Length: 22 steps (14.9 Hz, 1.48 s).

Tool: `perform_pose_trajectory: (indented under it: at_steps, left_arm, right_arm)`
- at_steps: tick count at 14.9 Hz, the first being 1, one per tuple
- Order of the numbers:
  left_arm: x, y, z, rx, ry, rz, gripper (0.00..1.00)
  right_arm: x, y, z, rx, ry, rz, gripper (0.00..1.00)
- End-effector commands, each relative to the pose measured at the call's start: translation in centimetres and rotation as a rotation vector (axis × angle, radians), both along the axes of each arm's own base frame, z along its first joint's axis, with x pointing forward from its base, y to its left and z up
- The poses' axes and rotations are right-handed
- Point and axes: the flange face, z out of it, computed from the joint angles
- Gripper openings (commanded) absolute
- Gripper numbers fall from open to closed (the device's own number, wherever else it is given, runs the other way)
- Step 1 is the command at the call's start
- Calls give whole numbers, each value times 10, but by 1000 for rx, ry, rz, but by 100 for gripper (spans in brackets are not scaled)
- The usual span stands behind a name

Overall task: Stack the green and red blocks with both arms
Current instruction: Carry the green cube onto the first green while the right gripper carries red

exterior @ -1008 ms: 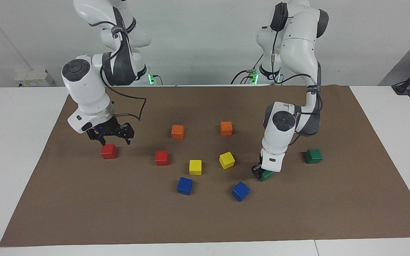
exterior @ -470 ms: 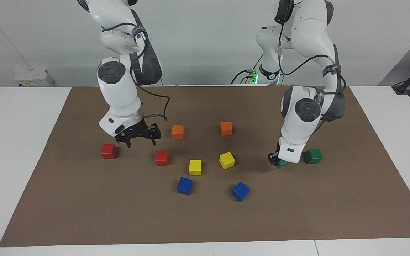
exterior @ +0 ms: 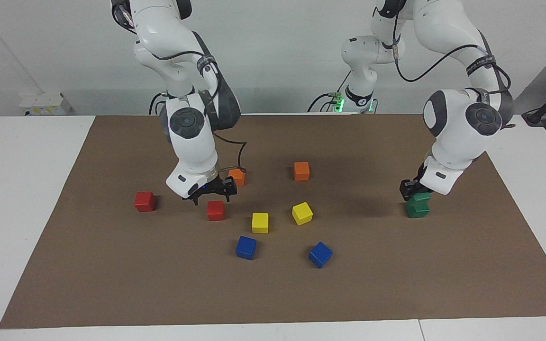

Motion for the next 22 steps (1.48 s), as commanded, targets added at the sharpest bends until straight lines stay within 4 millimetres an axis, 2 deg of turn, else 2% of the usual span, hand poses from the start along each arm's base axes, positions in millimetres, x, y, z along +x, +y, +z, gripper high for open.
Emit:
perform_pose_trajectory:
  at_steps: [1, 2, 7, 10, 14, 22]
  left_arm:
    - [-7, 34, -1, -17, 8, -90, 0]
    - [-8, 45, -5, -18, 13, -95, 0]
    - [-21, 67, -27, -60, -14, -25, 0]
    - [-21, 68, -32, -60, -19, -24, 0]
    - [-21, 58, -45, -60, -26, -52, 0]
    - [-19, 60, -57, -61, -31, -87, 0]
  right_arm:
    - [6, -2, -11, -4, -8, -44, 100]
    - [7, -2, -20, -4, -2, -49, 100]
    - [-3, -12, -42, 1, 8, -80, 100]
    - [-8, -14, -47, 3, 12, -87, 100]
    - [-12, -12, -55, 9, 1, -109, 100]
    - [-25, -8, -81, 12, -4, -109, 100]
